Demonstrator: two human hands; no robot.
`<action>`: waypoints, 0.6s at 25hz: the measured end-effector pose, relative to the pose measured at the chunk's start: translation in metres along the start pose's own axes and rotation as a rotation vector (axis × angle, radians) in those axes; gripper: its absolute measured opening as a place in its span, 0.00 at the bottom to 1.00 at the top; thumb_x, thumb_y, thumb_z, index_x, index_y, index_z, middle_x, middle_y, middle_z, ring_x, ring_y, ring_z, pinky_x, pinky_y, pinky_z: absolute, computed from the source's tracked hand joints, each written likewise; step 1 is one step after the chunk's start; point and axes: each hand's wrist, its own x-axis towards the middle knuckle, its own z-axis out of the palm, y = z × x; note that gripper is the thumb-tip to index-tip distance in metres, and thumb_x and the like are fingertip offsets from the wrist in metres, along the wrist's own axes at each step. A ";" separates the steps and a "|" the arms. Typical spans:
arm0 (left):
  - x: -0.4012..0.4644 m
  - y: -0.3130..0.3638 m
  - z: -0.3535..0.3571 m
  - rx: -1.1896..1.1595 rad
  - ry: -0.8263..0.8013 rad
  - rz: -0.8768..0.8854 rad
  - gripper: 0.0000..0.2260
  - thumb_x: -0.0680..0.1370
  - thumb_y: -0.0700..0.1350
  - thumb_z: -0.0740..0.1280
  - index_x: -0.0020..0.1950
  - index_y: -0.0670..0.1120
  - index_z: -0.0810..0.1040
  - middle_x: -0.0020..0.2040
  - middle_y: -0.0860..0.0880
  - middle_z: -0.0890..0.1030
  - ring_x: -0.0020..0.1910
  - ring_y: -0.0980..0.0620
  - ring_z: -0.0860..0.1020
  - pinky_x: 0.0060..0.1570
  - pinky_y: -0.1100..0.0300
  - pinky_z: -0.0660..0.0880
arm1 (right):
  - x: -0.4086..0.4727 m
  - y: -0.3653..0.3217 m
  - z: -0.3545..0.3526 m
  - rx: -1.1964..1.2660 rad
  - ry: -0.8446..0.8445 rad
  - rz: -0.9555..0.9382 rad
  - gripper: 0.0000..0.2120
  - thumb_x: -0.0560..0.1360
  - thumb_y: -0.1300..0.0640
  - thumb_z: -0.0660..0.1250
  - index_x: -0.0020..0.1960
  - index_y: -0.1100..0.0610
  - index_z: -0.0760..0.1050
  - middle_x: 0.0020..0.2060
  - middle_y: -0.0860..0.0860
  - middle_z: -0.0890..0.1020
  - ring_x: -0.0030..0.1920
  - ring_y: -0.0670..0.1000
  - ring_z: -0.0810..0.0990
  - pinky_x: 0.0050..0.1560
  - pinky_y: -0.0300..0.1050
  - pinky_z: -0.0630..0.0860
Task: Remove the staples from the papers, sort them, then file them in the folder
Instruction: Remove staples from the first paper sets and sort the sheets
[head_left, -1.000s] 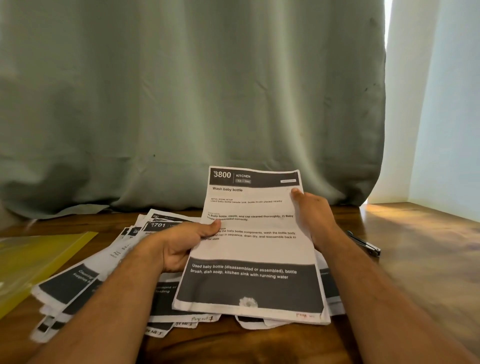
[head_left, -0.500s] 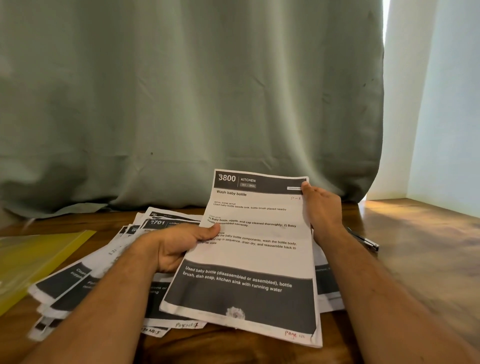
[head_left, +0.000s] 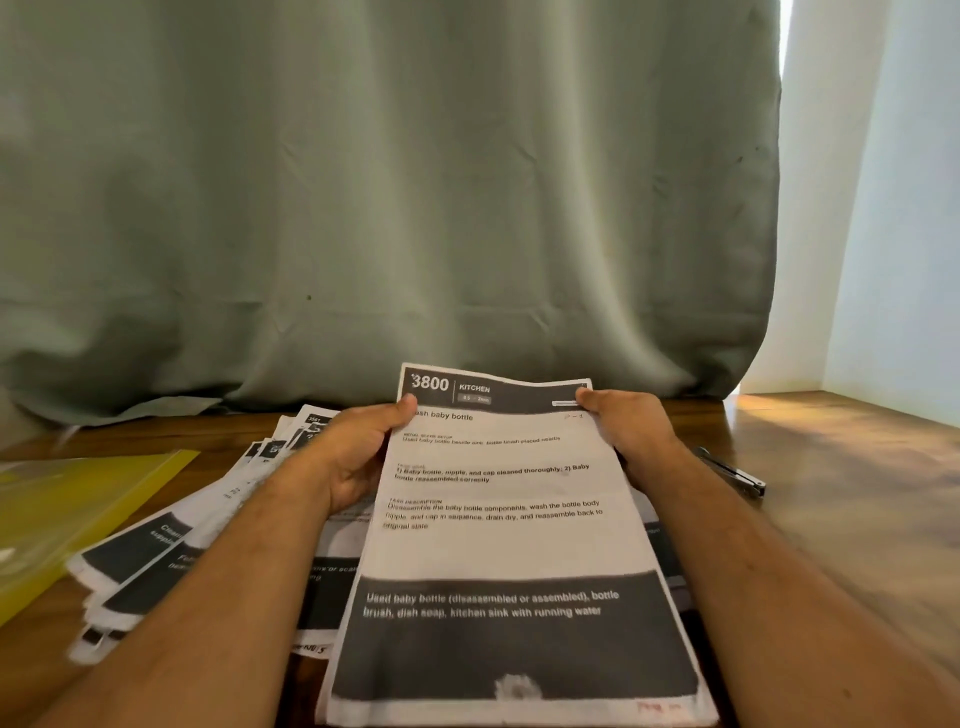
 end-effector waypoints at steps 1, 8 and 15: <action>0.004 -0.002 0.001 -0.020 0.053 0.046 0.14 0.83 0.45 0.64 0.62 0.37 0.79 0.47 0.38 0.86 0.38 0.44 0.86 0.36 0.50 0.84 | 0.000 0.001 0.003 -0.027 -0.031 -0.004 0.03 0.76 0.53 0.70 0.47 0.52 0.81 0.48 0.53 0.84 0.48 0.53 0.83 0.34 0.38 0.73; 0.017 -0.011 -0.004 -0.050 0.238 0.156 0.11 0.79 0.39 0.69 0.59 0.36 0.80 0.47 0.38 0.85 0.41 0.42 0.83 0.47 0.47 0.83 | 0.002 0.006 0.006 -0.079 -0.091 -0.046 0.06 0.76 0.54 0.70 0.40 0.50 0.77 0.37 0.47 0.79 0.34 0.44 0.76 0.35 0.38 0.73; 0.020 -0.013 0.001 -0.046 0.286 0.212 0.04 0.77 0.39 0.71 0.51 0.42 0.81 0.40 0.43 0.85 0.32 0.48 0.83 0.34 0.55 0.81 | 0.008 0.004 0.006 -0.196 -0.056 0.117 0.12 0.77 0.49 0.69 0.50 0.58 0.73 0.44 0.56 0.84 0.45 0.56 0.84 0.52 0.53 0.82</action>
